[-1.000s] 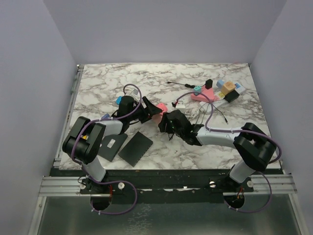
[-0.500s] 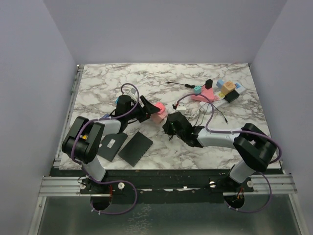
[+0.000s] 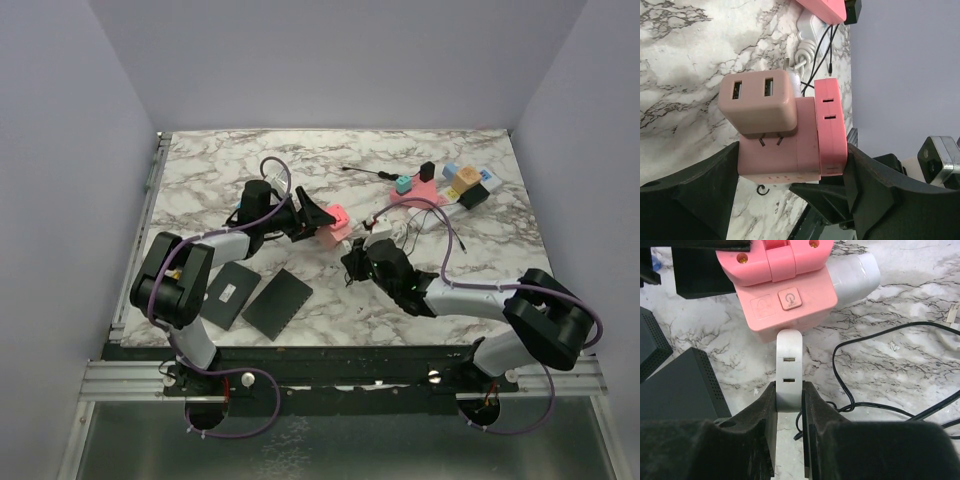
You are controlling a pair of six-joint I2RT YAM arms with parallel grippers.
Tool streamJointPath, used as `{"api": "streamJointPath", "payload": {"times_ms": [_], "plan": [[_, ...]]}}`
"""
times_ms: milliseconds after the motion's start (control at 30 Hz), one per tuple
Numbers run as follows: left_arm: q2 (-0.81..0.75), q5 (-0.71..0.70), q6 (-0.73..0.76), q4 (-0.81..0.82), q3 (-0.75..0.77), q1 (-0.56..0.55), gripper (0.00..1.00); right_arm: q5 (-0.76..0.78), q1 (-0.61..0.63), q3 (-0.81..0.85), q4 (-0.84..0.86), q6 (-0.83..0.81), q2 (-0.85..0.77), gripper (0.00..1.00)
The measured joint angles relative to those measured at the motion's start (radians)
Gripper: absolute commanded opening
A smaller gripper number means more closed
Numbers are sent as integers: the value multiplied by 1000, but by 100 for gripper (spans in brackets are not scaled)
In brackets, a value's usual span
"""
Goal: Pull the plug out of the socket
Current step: Remove the plug from the socket.
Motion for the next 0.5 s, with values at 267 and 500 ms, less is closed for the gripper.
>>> {"api": "streamJointPath", "payload": {"times_ms": [267,500], "plan": [[19,70,25,-51,35,11,35,-29,0,-24,13,-83,-27,5],[20,74,38,-61,39,12,35,-33,0,-24,14,-75,-27,50]]}}
